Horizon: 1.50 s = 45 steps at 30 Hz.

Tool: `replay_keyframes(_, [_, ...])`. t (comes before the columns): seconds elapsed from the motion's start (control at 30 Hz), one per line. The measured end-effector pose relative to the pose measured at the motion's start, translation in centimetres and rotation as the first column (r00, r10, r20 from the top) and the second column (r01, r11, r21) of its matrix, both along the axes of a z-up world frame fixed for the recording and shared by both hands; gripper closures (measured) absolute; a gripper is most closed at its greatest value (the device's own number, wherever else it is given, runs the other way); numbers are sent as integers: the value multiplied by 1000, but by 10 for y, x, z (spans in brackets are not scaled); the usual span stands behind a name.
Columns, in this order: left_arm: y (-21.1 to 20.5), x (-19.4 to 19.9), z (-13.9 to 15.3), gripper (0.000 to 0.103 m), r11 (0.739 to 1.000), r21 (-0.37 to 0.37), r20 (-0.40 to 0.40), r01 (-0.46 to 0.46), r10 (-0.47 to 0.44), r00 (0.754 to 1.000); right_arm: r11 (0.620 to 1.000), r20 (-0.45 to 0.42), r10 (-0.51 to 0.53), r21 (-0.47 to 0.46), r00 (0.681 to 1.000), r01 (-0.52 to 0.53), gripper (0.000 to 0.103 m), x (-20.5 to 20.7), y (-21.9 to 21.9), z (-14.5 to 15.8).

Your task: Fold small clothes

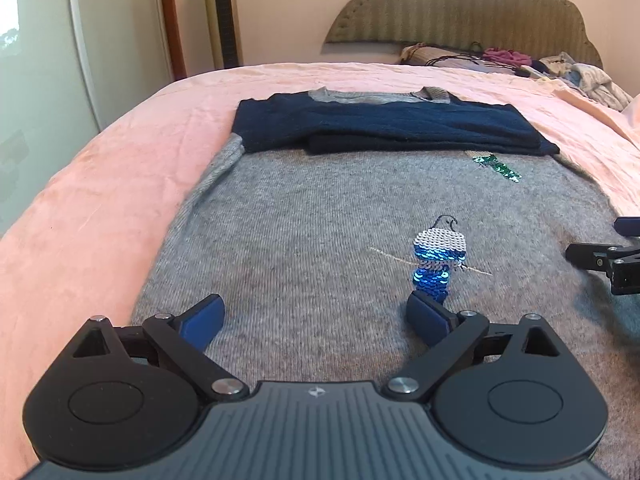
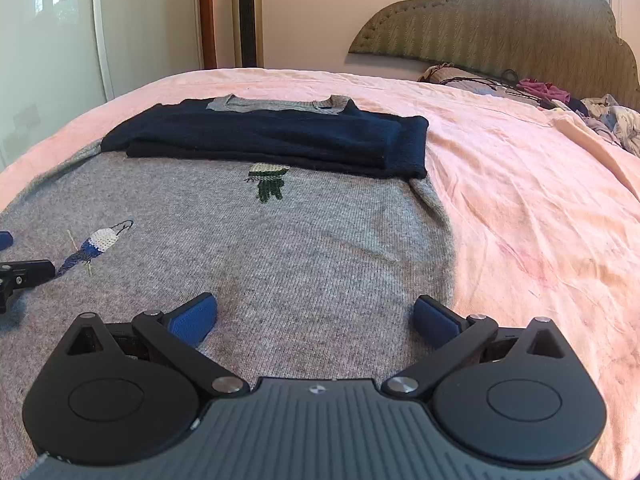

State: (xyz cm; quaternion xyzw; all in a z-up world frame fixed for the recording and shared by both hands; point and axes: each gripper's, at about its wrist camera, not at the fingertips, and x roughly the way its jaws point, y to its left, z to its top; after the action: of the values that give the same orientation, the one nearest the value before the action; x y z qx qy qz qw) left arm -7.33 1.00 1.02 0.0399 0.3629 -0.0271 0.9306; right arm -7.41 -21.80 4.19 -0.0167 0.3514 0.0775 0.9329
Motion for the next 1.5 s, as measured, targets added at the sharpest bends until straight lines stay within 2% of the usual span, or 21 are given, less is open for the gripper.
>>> replay_keyframes(0.3, [-5, -14, 0, 4, 1000, -7, -7, -27, 27, 1000, 998, -15, -65, -6, 998, 65, 0, -4, 5, 2])
replay_keyframes(0.97, [-11, -46, 2, 4, 1000, 1, -10, -7, 7, 1000, 996, -24, -85, -16, 996, 85, 0, -16, 6, 4])
replay_keyframes(1.13, [-8, -66, 4, 4, 1000, 5, -13, 26, -26, 1000, 999, -25, -36, -13, 999, 35, 0, -42, 2, 6])
replay_keyframes(1.33, [13, -102, 12, 4, 997, -36, -15, 71, -71, 997, 995, -42, 93, -25, 995, -94, 0, -98, -15, 14])
replay_keyframes(1.43, [37, -120, 21, 4, 996, -71, 1, 53, -53, 999, 989, -71, 141, 46, 987, -138, 0, -123, -36, 28])
replay_keyframes(1.5, [56, -128, 26, 4, 996, -92, 10, 18, -17, 1000, 987, -79, 115, 123, 990, -104, 0, -137, -57, 38])
